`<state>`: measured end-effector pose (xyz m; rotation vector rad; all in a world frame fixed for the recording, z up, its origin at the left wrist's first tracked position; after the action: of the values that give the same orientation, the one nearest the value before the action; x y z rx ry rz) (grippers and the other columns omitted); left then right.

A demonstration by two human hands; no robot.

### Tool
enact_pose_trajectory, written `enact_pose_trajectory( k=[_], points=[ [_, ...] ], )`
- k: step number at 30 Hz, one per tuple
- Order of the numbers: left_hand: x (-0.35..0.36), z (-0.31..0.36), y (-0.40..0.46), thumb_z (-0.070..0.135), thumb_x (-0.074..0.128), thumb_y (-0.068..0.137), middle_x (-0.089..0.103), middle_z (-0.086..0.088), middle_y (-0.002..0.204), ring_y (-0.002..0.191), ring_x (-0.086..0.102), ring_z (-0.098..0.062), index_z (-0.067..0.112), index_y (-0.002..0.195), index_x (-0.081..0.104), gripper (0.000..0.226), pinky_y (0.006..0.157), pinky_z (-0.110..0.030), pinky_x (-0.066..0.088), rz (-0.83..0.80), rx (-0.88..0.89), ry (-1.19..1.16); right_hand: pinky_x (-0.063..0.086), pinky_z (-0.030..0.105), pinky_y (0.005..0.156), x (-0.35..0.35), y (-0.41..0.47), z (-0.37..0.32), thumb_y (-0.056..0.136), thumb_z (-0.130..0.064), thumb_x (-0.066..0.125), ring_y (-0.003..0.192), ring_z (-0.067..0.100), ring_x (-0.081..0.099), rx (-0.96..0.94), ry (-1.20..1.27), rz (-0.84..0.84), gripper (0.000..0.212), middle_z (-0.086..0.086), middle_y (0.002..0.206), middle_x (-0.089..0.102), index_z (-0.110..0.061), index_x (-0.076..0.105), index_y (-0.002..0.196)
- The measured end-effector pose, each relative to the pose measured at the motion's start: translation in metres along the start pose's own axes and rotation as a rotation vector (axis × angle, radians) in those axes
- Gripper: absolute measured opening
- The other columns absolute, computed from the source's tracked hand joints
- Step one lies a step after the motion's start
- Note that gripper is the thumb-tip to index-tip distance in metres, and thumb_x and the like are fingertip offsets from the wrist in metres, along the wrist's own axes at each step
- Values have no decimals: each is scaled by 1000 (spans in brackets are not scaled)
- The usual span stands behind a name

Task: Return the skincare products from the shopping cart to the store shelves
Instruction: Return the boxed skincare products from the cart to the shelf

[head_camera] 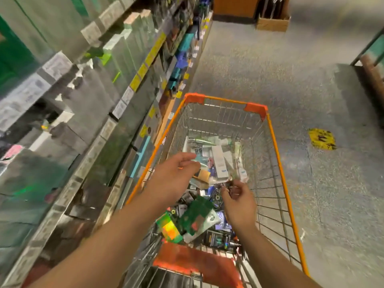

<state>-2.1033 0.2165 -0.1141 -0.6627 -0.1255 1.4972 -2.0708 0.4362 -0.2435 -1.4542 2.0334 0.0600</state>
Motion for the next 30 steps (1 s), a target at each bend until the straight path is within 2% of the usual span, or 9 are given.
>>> enact_pose_trajectory(
  k=[4,7,10,13,16,19,23,26,30],
  points=[
    [15,-18,34,51,68,81,70,12,110,104,67,-11,46,107,71,27,102,-47,53,12,-47,-78,58,44,87,27,34,22,87,-45,75,99,21,69,42,-33,1,49,-2,109,71,-21,61,128],
    [20,-34,58,43,68,93,70,12,112,101,69,-19,44,113,70,20,97,-48,56,23,-80,-107,60,47,86,45,62,37,85,-44,76,96,19,69,64,-42,-3,52,-1,110,70,-20,61,128],
    [26,-49,79,42,66,95,70,11,113,102,69,-15,38,119,68,24,98,-48,56,37,-84,-92,59,42,84,59,85,46,86,-36,78,89,19,69,84,-45,-9,51,4,108,71,-14,61,130],
    [33,-62,93,50,64,84,73,13,110,103,69,-18,38,114,70,34,99,-50,55,34,-92,-80,59,38,84,72,106,60,87,-24,80,88,19,70,126,-34,-17,34,1,102,73,-16,61,114],
    [41,-73,104,58,61,75,72,13,119,115,66,-17,36,112,71,44,104,-50,51,15,-126,-89,59,36,83,86,122,72,85,-18,80,88,16,70,155,-18,-30,37,0,105,73,-16,62,117],
    [52,-86,114,50,61,82,67,3,129,123,62,-23,35,108,68,31,107,-53,49,-13,-130,-90,51,28,81,98,137,71,84,-14,81,92,18,64,136,-64,-44,49,4,114,69,-9,60,128],
    [54,-111,114,49,66,79,71,16,119,115,65,-11,44,99,73,22,106,-45,50,5,-252,-134,59,43,95,122,173,106,67,-35,83,109,27,68,116,-85,-19,87,10,135,61,-20,49,146],
    [56,-121,113,65,61,65,67,20,126,123,60,-7,50,102,71,42,111,-45,46,-42,-265,-130,57,37,96,116,169,95,78,-18,87,112,31,69,215,-124,-37,67,15,129,68,-7,56,137],
    [51,-120,109,59,55,75,67,17,125,120,62,-11,39,117,67,48,107,-45,49,-21,-217,-59,53,35,94,117,174,102,88,-25,81,116,32,67,237,-198,-86,50,13,127,70,-7,61,130]
  ],
)
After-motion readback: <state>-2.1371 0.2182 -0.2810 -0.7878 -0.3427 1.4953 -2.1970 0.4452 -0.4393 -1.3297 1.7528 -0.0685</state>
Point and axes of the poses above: each hand's wrist, its own y-axis towards the middle knuckle, its own x-axis out of the palm, z = x × y, the point moved 7 cm from there along y, towards the middle knuckle
